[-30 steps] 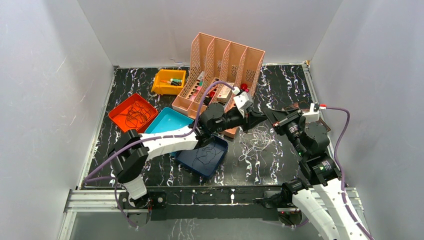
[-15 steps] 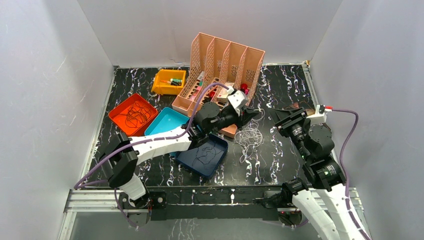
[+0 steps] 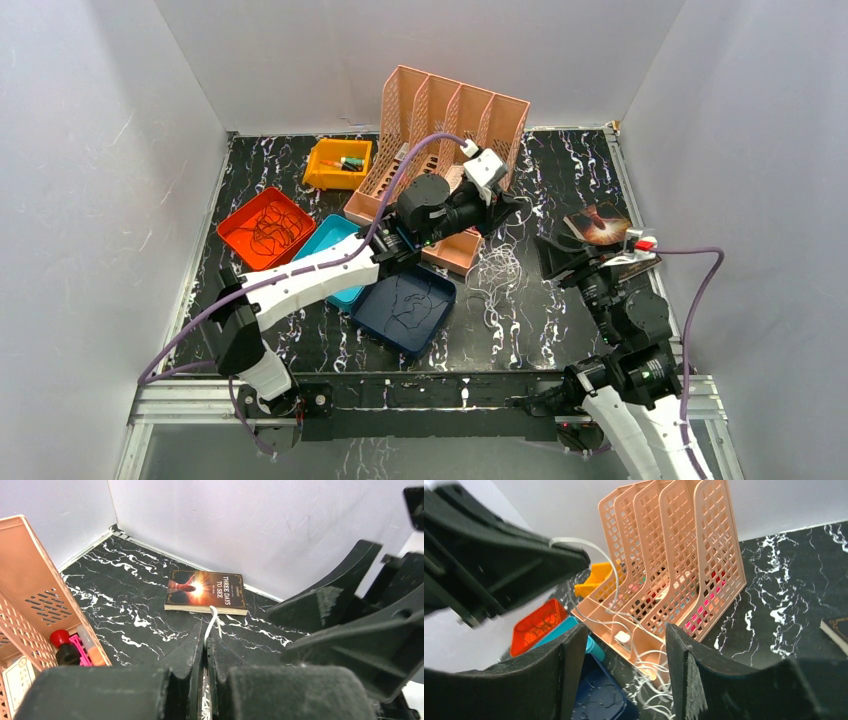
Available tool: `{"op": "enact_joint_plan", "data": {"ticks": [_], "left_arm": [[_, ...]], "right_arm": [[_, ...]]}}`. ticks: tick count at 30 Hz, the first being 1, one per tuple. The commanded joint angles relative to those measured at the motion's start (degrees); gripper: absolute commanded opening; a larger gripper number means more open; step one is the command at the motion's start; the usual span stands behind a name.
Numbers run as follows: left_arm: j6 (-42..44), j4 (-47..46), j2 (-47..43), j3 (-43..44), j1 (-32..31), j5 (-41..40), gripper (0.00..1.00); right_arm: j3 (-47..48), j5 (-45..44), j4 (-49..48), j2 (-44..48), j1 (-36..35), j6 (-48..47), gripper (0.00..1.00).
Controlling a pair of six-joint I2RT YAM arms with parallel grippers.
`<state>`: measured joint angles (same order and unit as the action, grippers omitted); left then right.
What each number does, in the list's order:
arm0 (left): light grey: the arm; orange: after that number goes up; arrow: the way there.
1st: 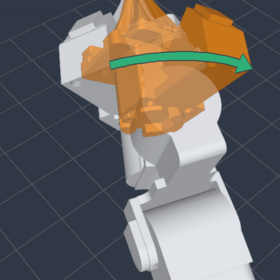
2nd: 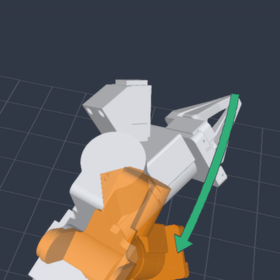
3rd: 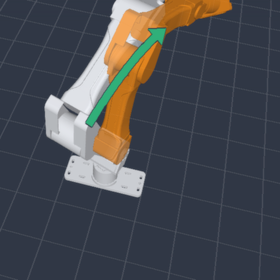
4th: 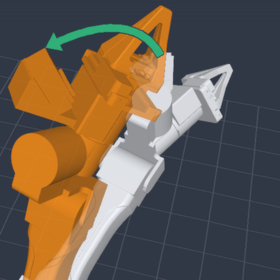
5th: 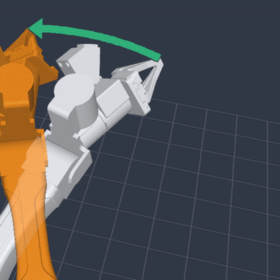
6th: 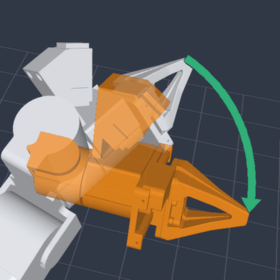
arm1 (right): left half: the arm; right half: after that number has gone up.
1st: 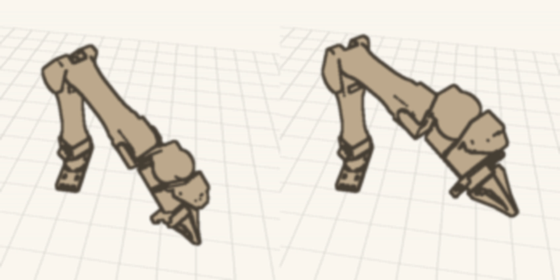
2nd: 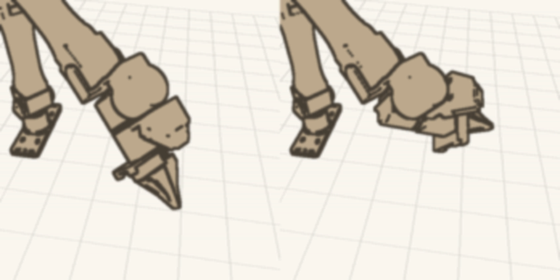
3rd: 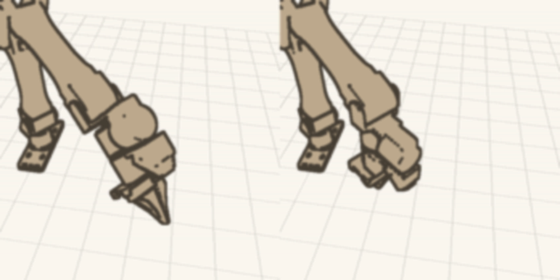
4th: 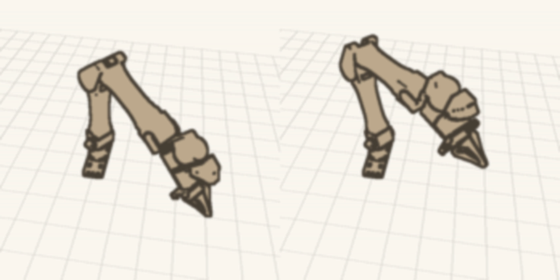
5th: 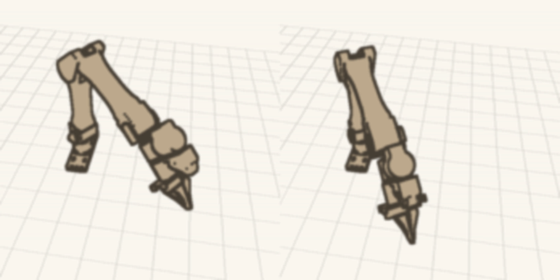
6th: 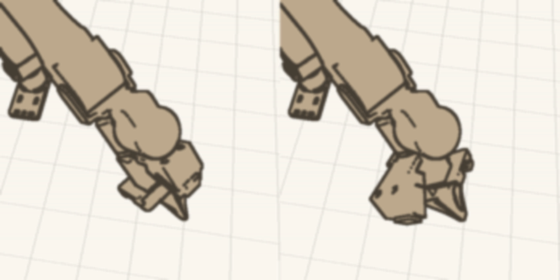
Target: Untangle the cables
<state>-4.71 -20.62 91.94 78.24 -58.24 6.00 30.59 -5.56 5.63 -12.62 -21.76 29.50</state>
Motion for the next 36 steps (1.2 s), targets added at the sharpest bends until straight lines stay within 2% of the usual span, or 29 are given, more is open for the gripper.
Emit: {"op": "enact_joint_plan", "data": {"ticks": [1, 7, 11, 15, 27, 31, 36], "left_arm": [[-2.95, 5.88, -2.91, 3.85, 0.23, 0.1, 0.0], [-3.79, 7.61, -3.5, 6.02, 0.23, -0.24, 0.0], [-3.86, 8.26, -3.67, 6.94, 0.23, -0.37, 0.0], [-4.2, 8.96, -3.71, 7.89, 0.23, -0.25, 0.0], [-4.66, 11.5, -3.68, 10.91, 0.22, 0.75, 0.0], [-5.57, 13.75, -2.94, 13.84, 0.21, 2.96, 0.0], [-6.89, 16.25, -3.0, 17.79, 0.23, 5.67, 0.0]], "right_arm": [[-0.95, 7.73, -11.06, -0.97, 0.09, -11.44, 0.71], [1.55, 18.3, -9.58, -7.25, 0.13, -20.58, 0.88], [0.5, 21.03, -11.37, -8.55, 0.13, -23.88, 0.98], [-2.94, 20.25, -17.25, -9.64, 0.07, -22.35, 0.98], [-4.49, 23.12, -31.54, -21.62, 0.12, -20.52, 0.93], [-5.2, 16.41, -35.0, -25.9, 0.12, -18.45, 0.83], [-7.47, 15.0, -41.84, -32.01, 0.11, -13.74, 0.69]]}}
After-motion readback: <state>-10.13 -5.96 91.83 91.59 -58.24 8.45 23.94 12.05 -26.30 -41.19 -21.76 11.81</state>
